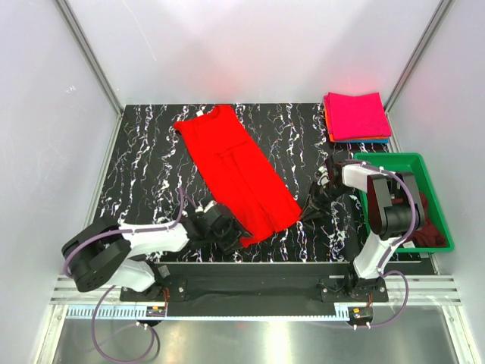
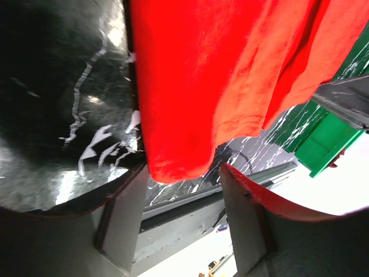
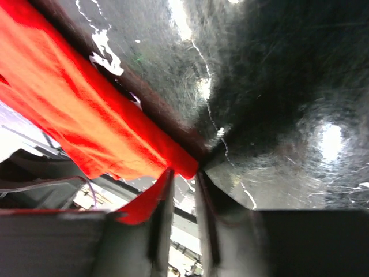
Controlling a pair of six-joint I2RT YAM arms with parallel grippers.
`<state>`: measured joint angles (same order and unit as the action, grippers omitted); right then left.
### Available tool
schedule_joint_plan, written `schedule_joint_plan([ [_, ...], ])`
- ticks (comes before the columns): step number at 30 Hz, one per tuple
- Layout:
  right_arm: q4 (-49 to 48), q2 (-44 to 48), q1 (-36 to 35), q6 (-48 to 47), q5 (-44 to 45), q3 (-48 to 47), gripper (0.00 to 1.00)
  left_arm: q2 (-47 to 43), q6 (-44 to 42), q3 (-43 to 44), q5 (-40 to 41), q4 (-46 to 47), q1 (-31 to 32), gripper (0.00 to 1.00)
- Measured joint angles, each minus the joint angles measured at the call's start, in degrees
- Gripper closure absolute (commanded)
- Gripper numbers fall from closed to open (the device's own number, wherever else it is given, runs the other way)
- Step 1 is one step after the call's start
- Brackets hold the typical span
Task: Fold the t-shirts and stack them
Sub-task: Fold the tshirt
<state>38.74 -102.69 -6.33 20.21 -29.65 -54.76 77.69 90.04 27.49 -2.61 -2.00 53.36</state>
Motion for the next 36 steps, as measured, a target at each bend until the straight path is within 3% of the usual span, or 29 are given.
schedule_joint_plan([
  [3, -0.9, 0.7, 0.0, 1.0, -1.0, 0.5, 0.57, 1.5, 1.2, 1.0, 0.1, 0.3, 1.0, 0.42],
  [18, -2.7, 4.1, 0.0, 6.2, 2.5, 2.3, 0.48, -5.8, 8.0, -1.7, 4.8, -7.8, 5.6, 0.38],
  [33, -6.0, 4.1, 0.1, 6.8, 3.1, 3.0, 0.69, -4.5, 10.4, -5.5, 5.0, 3.1, 5.6, 0.41],
  [36, -6.3, 4.1, 0.1, 6.7, 3.6, 3.1, 0.77, -4.7, 10.8, -5.7, 5.0, 3.2, 5.6, 0.42],
])
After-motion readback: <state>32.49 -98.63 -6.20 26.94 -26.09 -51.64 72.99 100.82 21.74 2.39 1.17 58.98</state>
